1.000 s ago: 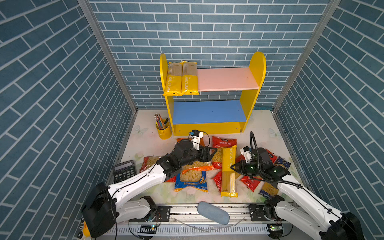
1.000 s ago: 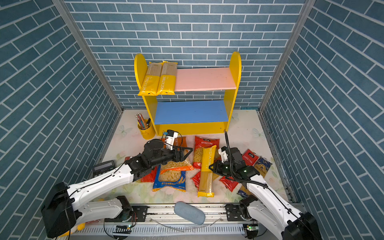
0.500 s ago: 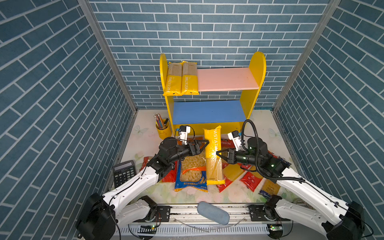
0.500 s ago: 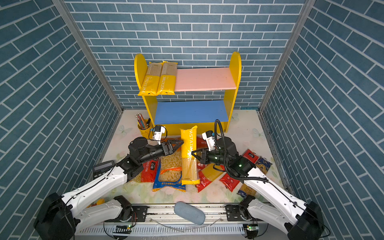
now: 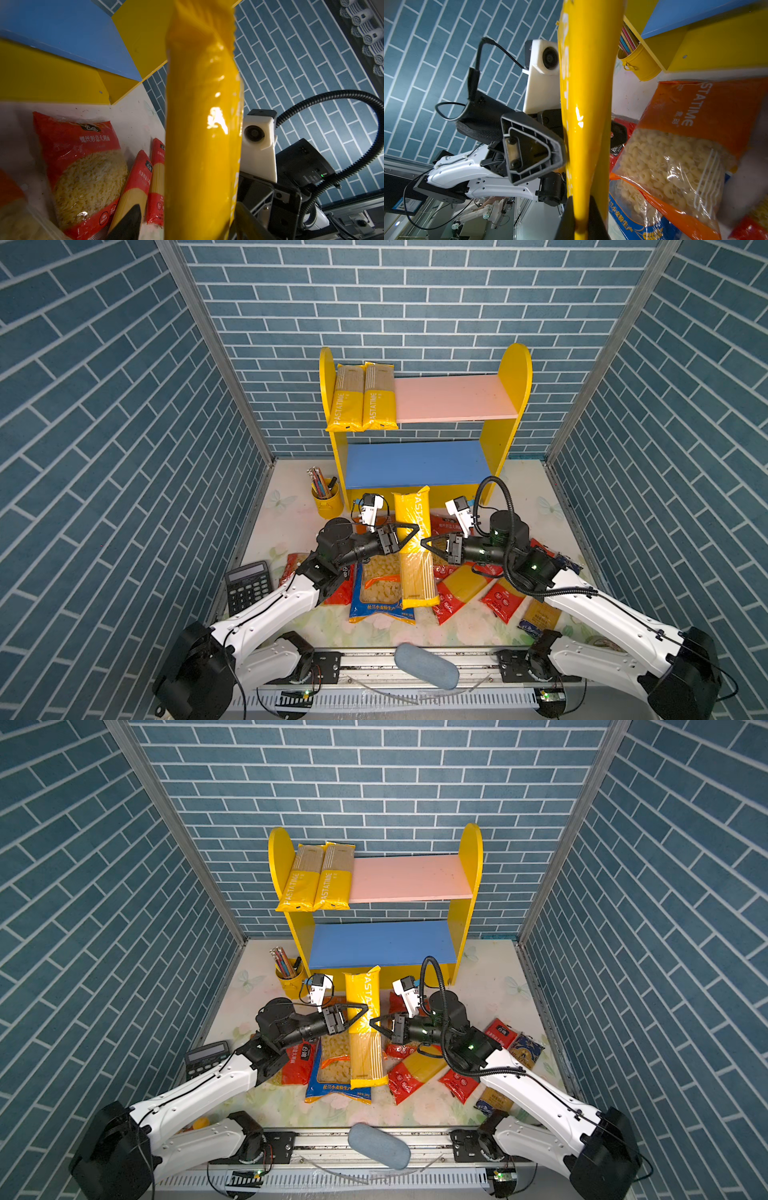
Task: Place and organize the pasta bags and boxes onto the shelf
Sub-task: 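Hold the upright pack with the right gripper while the left gripper grasps it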
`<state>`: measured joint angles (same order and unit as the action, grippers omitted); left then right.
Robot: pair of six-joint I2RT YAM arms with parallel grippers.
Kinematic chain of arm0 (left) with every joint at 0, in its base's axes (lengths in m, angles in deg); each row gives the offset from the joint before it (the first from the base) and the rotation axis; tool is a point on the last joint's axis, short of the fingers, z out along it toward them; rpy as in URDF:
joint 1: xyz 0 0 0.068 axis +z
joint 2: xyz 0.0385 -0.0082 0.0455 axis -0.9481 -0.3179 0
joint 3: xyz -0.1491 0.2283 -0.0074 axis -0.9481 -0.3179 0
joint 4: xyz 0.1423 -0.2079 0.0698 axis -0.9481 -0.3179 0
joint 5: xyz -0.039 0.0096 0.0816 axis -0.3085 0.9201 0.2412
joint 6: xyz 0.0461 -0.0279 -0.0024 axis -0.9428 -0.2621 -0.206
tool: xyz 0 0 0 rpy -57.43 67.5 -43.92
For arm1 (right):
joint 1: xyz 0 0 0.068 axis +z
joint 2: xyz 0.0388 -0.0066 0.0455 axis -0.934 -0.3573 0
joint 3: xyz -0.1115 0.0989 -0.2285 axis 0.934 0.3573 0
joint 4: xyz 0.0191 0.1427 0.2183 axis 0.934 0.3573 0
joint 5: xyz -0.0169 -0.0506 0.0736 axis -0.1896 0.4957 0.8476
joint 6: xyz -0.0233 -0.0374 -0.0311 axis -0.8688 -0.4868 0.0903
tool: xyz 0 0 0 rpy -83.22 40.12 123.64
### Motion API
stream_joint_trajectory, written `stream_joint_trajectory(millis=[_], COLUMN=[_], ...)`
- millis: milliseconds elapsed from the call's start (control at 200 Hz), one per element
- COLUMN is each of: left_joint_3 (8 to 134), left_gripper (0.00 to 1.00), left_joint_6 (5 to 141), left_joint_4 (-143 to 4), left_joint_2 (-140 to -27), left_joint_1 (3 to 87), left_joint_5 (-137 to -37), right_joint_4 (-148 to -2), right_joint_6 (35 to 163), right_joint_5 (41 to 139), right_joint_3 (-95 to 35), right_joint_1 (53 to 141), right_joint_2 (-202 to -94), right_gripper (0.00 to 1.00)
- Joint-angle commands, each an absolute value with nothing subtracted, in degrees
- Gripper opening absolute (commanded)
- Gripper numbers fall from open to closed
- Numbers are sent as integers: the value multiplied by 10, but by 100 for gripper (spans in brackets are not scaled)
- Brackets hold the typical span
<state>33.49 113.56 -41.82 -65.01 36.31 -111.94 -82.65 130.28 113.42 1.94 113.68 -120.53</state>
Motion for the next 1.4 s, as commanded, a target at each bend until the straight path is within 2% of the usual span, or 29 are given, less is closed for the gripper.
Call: stream_joint_trajectory(millis=[0,170,625,950,1110,1240,1396], left_joint_3=[339,344,470,547,580,618,666], left_gripper=[60,38,12,0,0,0,0], left_joint_6=[1142,1140,1115,1111,1113,1123,1152], left_joint_4=[-356,-344,-410,-428,-431,-428,-405], left_joint_2=[-655,-653,-665,-673,-678,-681,-705], left_joint_1=[364,364,371,389,406,432,443], left_joint_5=[-1143,-1151,-1114,-1090,-1086,-1086,-1093], right_joint_4=[-973,-992,-1036,-1045,-1052,-1067,-1122], right_joint_6=[1348,1362,1387,1385,1384,1384,1411], right_joint_5=[1160,1151,1101,1091,1087,1101,1115], right_joint_3=[0,10,53,65,77,94,100], right_joint_1=[1139,1138,1138,1138,1138,1138,1138], right_joint_2=[-1207,-1212,-1198,-1191,-1191,-1195,-1215], right_gripper=[0,0,17,36,48,62,64])
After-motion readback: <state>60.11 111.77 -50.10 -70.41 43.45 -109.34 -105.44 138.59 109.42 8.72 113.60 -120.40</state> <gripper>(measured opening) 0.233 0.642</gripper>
